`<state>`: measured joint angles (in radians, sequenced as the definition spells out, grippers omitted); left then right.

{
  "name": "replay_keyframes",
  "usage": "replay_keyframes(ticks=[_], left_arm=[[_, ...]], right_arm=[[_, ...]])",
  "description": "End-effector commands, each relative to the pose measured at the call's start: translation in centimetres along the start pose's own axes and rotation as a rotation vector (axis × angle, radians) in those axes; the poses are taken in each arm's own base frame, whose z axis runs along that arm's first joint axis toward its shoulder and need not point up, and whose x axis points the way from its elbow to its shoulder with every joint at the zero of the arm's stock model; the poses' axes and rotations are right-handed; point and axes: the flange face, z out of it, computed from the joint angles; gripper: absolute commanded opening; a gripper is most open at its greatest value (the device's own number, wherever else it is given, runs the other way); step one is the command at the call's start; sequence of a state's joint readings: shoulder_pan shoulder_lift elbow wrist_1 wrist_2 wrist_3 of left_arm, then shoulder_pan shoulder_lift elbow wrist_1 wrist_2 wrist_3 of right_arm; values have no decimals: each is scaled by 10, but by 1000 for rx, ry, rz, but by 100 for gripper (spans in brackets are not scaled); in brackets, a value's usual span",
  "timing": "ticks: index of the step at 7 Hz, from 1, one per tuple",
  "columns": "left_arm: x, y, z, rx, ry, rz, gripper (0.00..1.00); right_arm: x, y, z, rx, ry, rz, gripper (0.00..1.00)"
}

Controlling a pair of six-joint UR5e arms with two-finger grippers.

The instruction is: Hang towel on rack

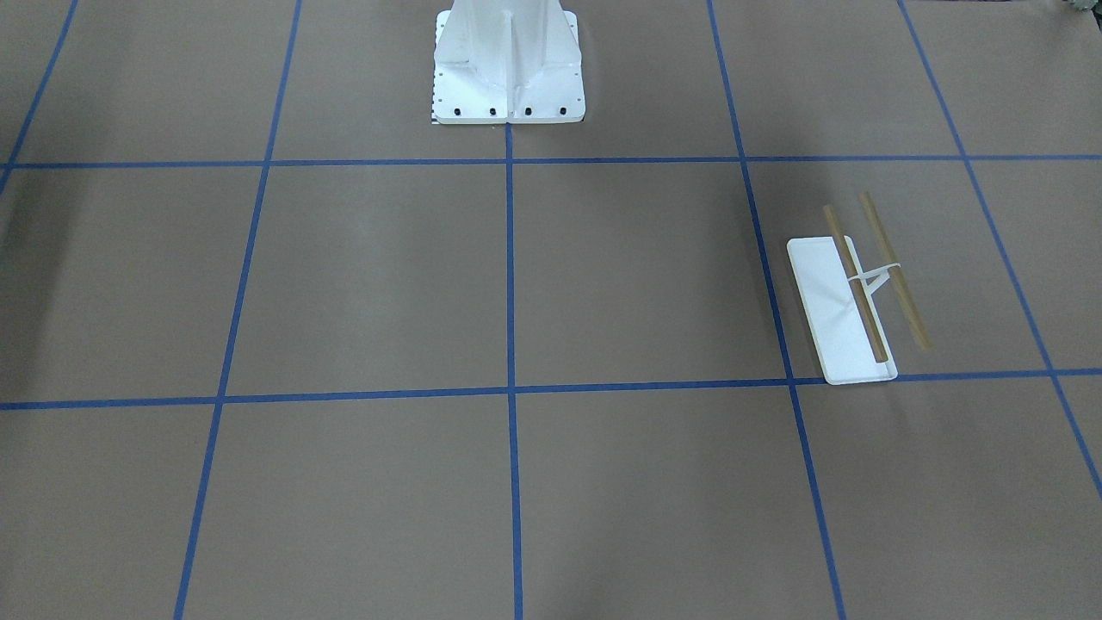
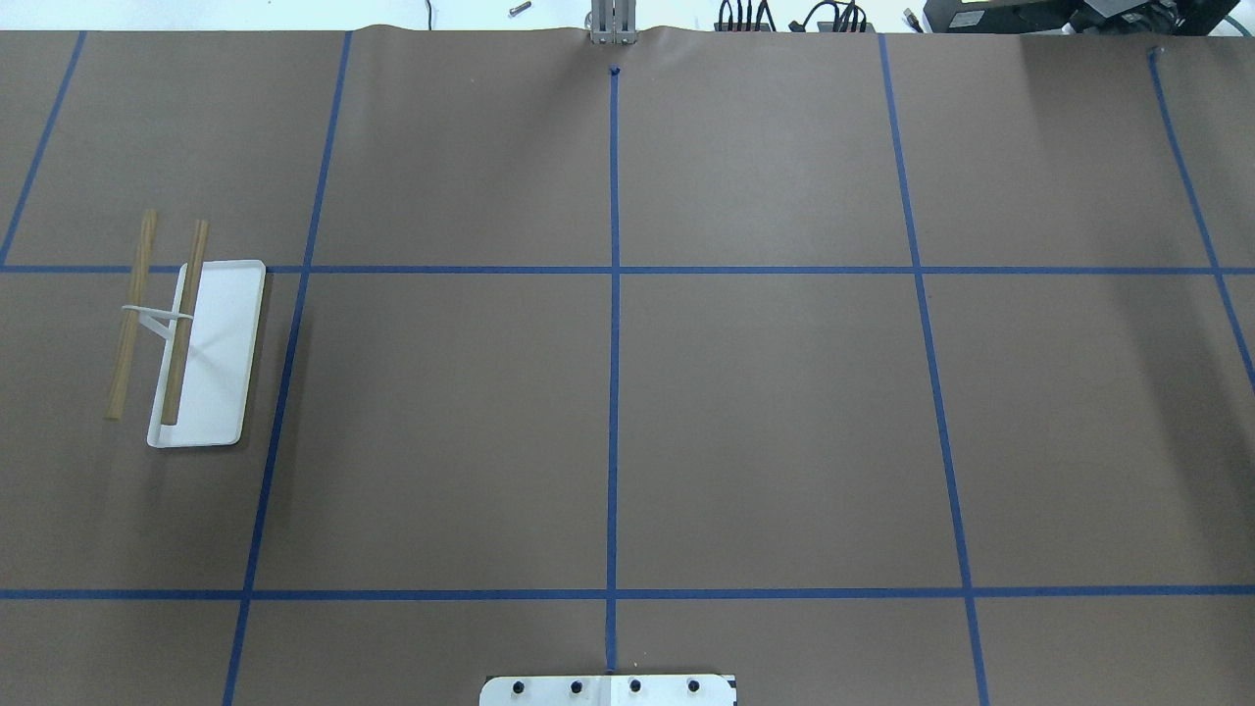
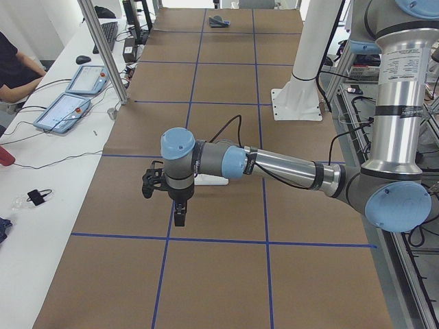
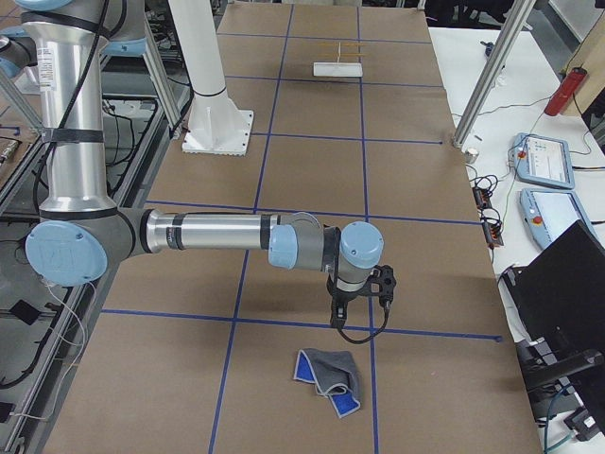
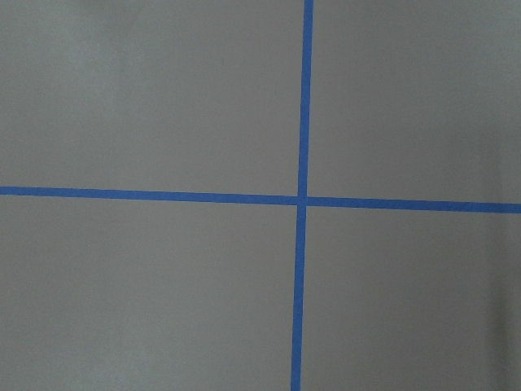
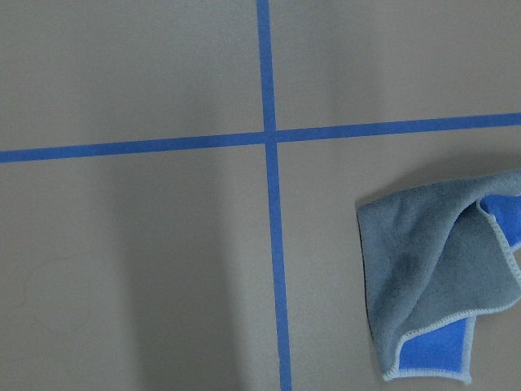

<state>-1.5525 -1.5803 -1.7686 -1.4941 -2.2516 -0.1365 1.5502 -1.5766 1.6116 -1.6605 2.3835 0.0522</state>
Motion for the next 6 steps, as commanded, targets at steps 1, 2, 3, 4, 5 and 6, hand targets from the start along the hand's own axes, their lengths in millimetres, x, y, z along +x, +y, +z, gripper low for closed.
replay_keyframes(ticks=[1,2,3,4,5,6], left_arm=[[-1,2,1,-1,0,-1,98],[0,2,0,0,2,2,98],[0,2,0,1,3,2,98],[1,2,0,1,5,3,98],[1,2,0,2,5,3,98],[3,2,-1,3,10,6,98]], right_arm=[[0,2,0,0,0,1,100],[0,1,0,1,1,1,100],[1,1,0,0,1,2,100],[1,1,0,0,1,2,100],[0,2,0,1,1,3,100],[3,1,2,-2,6,6,100]])
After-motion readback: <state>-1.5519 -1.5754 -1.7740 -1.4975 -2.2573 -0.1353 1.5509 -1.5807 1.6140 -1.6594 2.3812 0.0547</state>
